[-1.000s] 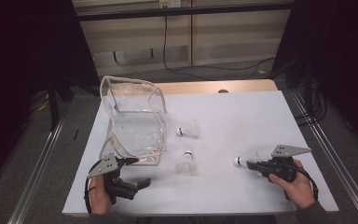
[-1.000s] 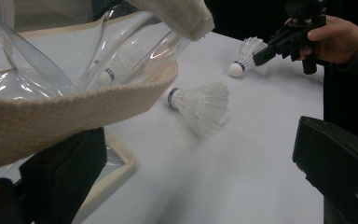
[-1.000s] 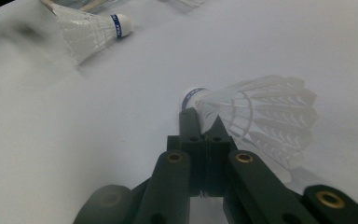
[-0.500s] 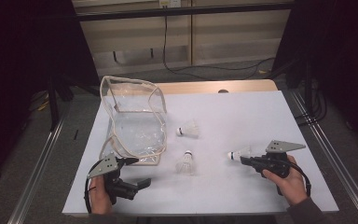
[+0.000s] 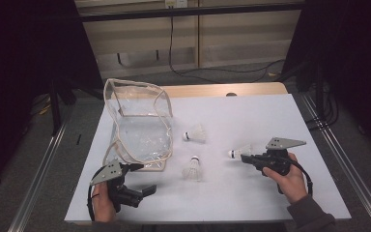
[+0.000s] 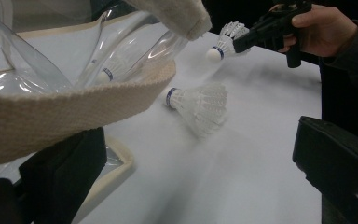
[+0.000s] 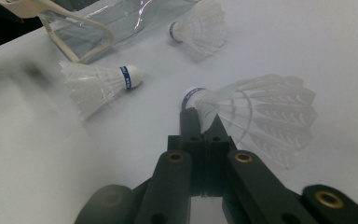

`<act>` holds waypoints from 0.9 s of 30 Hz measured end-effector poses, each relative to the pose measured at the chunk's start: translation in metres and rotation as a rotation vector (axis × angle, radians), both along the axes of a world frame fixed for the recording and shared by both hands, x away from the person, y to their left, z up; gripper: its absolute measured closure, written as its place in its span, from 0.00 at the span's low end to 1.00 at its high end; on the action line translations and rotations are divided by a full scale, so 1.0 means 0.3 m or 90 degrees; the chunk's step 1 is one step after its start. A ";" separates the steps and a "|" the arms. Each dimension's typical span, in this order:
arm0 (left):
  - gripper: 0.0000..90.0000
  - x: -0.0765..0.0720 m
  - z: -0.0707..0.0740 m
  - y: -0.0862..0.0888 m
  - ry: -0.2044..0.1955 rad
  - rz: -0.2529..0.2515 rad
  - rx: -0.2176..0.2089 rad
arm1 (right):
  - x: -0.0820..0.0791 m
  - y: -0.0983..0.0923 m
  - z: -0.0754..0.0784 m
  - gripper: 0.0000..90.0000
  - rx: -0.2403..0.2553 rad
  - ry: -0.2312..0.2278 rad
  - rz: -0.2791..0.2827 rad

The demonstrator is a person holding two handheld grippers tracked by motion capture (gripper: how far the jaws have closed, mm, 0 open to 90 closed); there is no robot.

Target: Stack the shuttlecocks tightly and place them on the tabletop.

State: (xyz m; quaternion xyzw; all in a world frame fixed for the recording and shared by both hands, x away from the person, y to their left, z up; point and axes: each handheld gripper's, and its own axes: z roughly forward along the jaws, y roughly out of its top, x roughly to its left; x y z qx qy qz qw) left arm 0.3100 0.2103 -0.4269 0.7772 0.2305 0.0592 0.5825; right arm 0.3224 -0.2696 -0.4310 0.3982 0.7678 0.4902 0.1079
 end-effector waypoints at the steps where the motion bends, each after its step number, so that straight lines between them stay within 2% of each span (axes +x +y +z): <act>1: 0.03 0.000 0.000 0.000 0.000 0.000 0.000 | 0.005 0.001 0.001 1.00 0.001 -0.002 0.000; 8: 0.03 0.001 0.000 -0.001 0.001 0.000 -0.003 | 0.035 0.015 0.007 1.00 0.012 0.003 -0.006; 19: 0.03 0.000 -0.001 -0.003 0.001 0.000 -0.002 | 0.084 0.041 0.012 1.00 -0.001 0.003 -0.013; 27: 0.03 0.000 -0.001 0.000 0.000 0.001 -0.001 | 0.119 0.055 0.018 1.00 0.005 0.006 -0.021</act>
